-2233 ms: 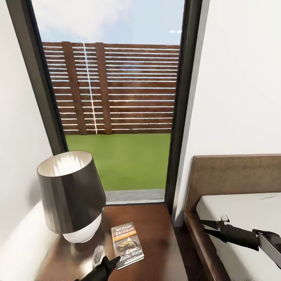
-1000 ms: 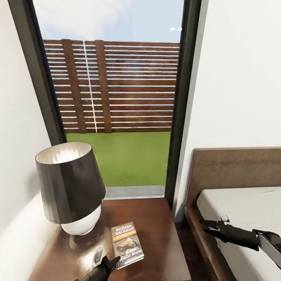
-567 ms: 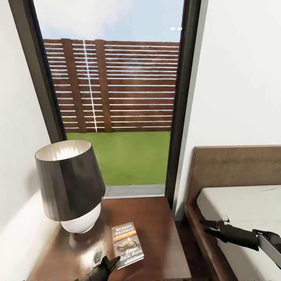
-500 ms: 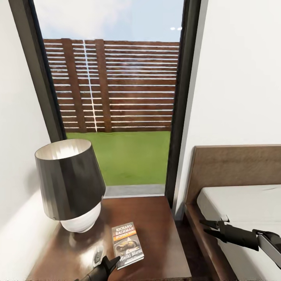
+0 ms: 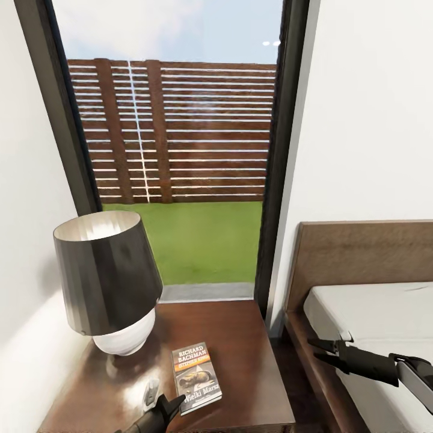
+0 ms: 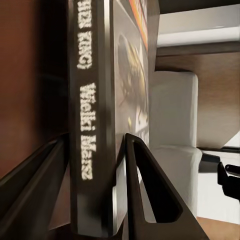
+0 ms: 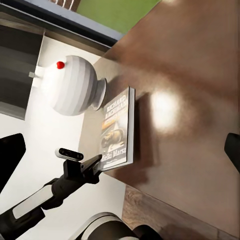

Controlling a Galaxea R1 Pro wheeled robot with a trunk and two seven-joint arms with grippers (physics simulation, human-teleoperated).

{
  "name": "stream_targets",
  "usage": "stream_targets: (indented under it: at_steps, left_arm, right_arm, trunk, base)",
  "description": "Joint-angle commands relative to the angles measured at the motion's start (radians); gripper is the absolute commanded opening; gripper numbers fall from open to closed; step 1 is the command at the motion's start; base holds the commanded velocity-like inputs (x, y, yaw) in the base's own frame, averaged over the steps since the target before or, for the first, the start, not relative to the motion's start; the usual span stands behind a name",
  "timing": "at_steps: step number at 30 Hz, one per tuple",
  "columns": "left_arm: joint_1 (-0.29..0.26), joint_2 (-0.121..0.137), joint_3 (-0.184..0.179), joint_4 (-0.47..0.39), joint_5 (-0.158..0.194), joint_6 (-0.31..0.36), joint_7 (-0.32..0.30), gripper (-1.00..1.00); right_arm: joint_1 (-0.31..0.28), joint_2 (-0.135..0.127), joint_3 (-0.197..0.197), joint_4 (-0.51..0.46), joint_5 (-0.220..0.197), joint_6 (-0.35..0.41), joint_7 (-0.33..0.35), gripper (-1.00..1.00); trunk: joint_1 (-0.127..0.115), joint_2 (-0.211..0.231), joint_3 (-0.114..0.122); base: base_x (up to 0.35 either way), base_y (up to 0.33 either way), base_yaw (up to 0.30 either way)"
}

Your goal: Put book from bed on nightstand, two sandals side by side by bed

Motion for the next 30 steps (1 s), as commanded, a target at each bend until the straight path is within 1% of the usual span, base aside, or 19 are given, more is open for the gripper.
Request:
stream_targets:
  at_steps: [1,16,23,30]
  left_arm:
    - [-0.001,0.000,0.003,0.000,0.005,0.009,-0.002,-1.00]
    - [-0.001,0.000,0.003,0.000,0.006,0.009,-0.004,-1.00]
    - [-0.001,0.000,0.004,0.000,0.005,0.009,-0.004,-1.00]
    - [-0.001,0.000,0.003,0.000,0.005,0.009,-0.006,-1.00]
  right_arm:
    - [-0.001,-0.001,0.005,0.000,-0.009,0.006,0.000,1.00]
    - [-0.001,-0.001,0.005,0.000,-0.009,0.007,0.000,1.00]
    - [-0.001,-0.001,0.005,0.000,-0.009,0.007,0.000,1.00]
    - [-0.001,-0.001,0.005,0.000,-0.009,0.006,0.000,1.00]
  trunk:
    - [0.000,0.000,-0.001]
    - [0.000,0.000,-0.001]
    - [0.000,0.000,-0.001]
    - [0.000,0.000,-0.001]
  base:
    - [0.000,0.000,0.000]
    - [0.001,0.000,0.000]
    - [0.183,0.000,0.000]
    - [0.034,0.000,0.000]
